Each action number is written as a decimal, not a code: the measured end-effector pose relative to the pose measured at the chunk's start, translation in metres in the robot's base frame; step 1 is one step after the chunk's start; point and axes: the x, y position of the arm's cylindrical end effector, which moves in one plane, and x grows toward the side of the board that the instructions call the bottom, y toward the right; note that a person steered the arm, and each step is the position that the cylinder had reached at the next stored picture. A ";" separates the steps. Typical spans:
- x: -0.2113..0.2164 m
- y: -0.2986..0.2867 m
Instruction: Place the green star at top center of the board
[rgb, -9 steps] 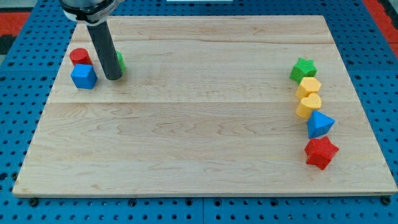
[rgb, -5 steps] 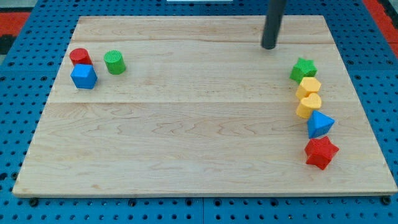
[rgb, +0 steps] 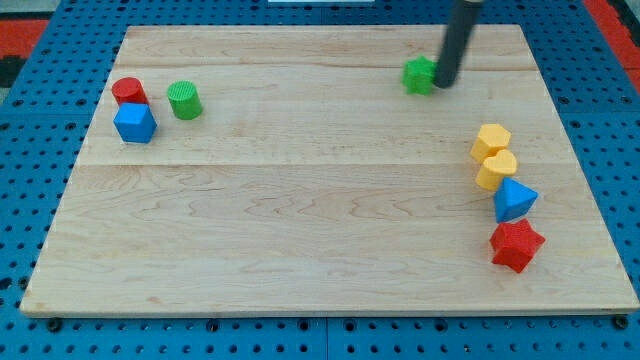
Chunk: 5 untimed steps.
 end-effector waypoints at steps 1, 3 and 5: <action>-0.039 -0.058; 0.003 -0.080; -0.002 -0.130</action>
